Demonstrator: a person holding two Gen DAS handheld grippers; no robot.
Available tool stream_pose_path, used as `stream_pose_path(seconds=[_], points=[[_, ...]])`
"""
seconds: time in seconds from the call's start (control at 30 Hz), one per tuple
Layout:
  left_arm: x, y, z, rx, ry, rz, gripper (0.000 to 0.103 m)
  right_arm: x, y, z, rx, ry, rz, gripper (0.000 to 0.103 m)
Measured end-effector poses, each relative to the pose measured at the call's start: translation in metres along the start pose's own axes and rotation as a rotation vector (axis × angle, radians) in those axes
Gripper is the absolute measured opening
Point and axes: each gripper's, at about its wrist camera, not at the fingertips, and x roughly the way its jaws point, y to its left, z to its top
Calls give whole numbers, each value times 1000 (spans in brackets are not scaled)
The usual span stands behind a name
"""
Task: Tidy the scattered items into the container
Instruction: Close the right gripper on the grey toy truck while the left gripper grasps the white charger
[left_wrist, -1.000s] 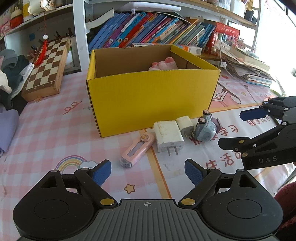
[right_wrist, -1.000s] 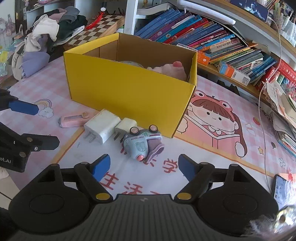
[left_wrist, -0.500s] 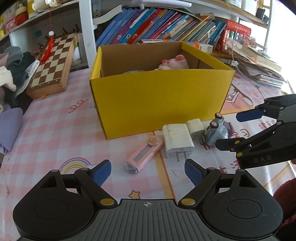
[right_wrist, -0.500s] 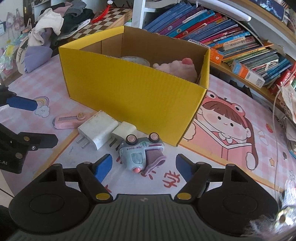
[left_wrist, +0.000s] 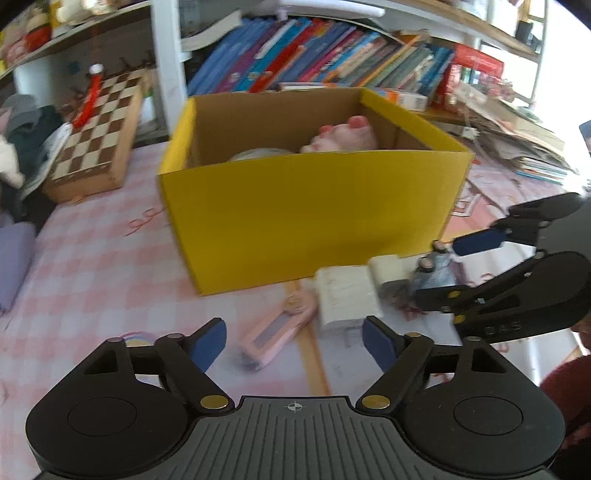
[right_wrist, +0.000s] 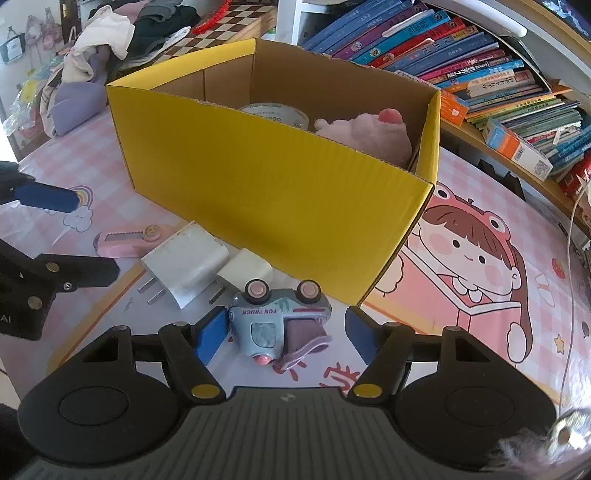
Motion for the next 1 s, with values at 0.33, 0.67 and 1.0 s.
stream_pose_path(seconds=[0.33, 0.67, 1.0], points=[[23, -25, 8, 87, 53, -81, 58, 3, -4, -1, -39, -1, 27, 60], [41, -31, 9, 94, 77, -76, 47, 8, -9, 0, -48, 4, 21, 62], [53, -27, 13, 87, 85, -63, 47, 13, -13, -2, -21, 36, 28, 61]])
